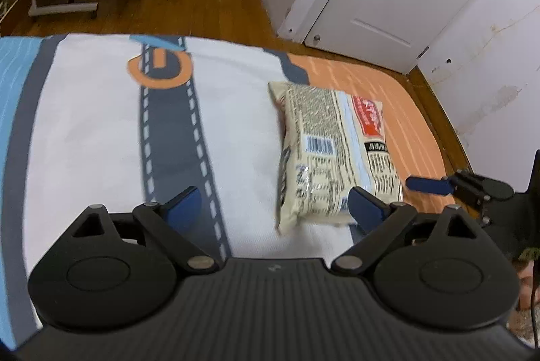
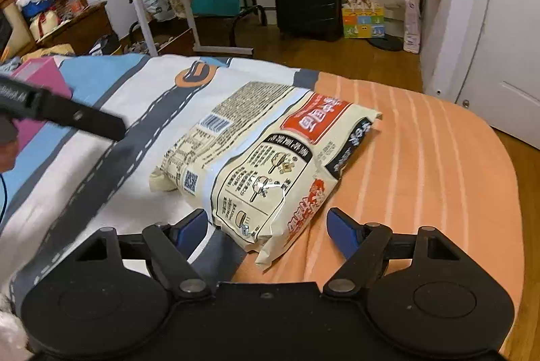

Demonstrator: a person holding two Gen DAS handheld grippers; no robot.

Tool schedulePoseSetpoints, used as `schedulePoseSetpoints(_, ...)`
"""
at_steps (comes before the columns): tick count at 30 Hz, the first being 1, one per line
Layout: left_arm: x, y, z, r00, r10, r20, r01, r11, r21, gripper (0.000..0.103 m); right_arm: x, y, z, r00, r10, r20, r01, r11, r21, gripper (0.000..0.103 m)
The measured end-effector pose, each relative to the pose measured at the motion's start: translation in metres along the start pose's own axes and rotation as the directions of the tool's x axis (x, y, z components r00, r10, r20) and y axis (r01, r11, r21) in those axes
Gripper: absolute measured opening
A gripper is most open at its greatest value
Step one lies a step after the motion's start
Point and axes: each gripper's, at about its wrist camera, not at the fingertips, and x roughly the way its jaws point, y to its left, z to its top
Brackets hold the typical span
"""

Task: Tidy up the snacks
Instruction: 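Grasp the rice-cracker bag with the left gripper while the right gripper grasps it too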

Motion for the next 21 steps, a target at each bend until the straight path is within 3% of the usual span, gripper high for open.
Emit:
schedulePoseSetpoints(4, 0.018, -0.009, 0.002, 0.999, 0.023, 0.036, -0.024, 0.999, 0.030, 0.092, 0.012, 0.000, -0.005, 1.000, -0.019, -0.012, 0.018, 0.999, -0.051, 0.081)
schedulePoseSetpoints(8, 0.037, -0.015, 0.003, 0.998, 0.049, 0.026, -0.051, 0.997, 0.060, 0.087, 0.020, 0.006, -0.010, 0.999, -0.042, -0.003, 0.041, 0.992, -0.116, 0.082)
schedulePoseSetpoints(16, 0.060, -0.015, -0.002, 0.998, -0.047, 0.039, 0.045, 0.998, 0.043, 0.073, 0.026, 0.011, -0.024, 0.993, -0.040, 0.115, 0.060, 0.982, -0.178, 0.084)
schedulePoseSetpoints(21, 0.070, -0.010, -0.004, 0.994, -0.110, 0.015, 0.110, 0.993, -0.030, 0.068, 0.024, 0.005, -0.031, 0.988, -0.019, 0.152, 0.043, 0.987, -0.153, 0.084)
